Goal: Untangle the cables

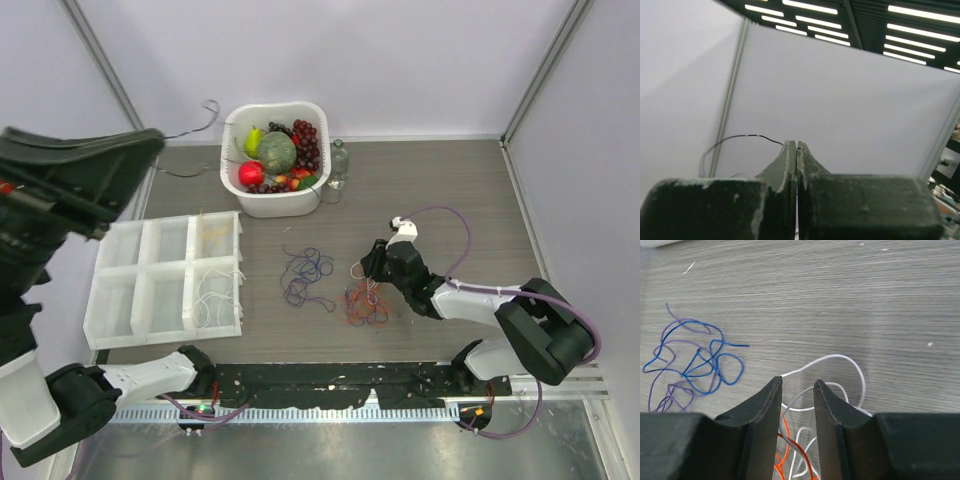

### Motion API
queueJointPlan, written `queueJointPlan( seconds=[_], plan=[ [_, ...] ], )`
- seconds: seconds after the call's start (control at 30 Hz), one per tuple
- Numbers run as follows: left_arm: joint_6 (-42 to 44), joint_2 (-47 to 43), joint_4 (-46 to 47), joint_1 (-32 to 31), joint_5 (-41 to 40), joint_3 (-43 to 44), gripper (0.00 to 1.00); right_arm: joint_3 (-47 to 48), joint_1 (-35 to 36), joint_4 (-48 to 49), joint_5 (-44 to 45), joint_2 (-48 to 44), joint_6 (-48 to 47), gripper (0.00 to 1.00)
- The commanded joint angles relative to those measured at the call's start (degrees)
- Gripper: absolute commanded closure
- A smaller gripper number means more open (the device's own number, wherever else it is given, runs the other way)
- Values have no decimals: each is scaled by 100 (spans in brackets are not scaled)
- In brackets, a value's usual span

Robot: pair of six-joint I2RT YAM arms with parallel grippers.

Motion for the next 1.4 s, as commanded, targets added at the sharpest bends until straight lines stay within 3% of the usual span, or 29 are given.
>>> queueJointPlan(
  seconds=[0.0,0.2,0.3,0.47,0.57,0.63,0.7,0.73,0.8,0.9,1.07,1.37],
  plan=[
    [484,100,-438,1,-633,210,100,-128,-257,21,-48,-131,293,63],
    [546,-216,-509,1,-993,-396,100,29,-1161,-804,32,-166,452,59],
    [520,-304,-701,1,-897,-704,100,371,-1250,-1200,-64,-324,41,48],
    [555,-603,-1106,1,-1037,-1363,100,1055,-224,-1640,13,-966,-813,28],
    [546,-752,-1387,1,-1046,-1767,100,1575,172,-1835,-230,-730,-815,27],
    [502,-901,-1510,1,-1142,-2083,100,1664,209,-1249,-886,-345,-491,27],
    [485,-1051,-1563,1,-1195,-2382,100,1778,287,-544,-1572,287,36,36],
    [484,-1113,-1624,-7,-1204,-2445,100,2031,323,-351,-1838,804,316,49],
    [502,-1148,-1765,1,-1204,-2463,100,2409,542,-26,-2033,1499,616,63],
    [415,-1245,-1818,-7,-1073,-2603,100,2972,849,380,-2095,2223,864,67],
    [318,-1394,-1757,1,-906,-3077,100,3589,982,83,-2061,3357,1057,75],
    [-16,-1527,-993,1,-695,-4492,100,2133,570,-743,-654,2516,592,75]
  ],
)
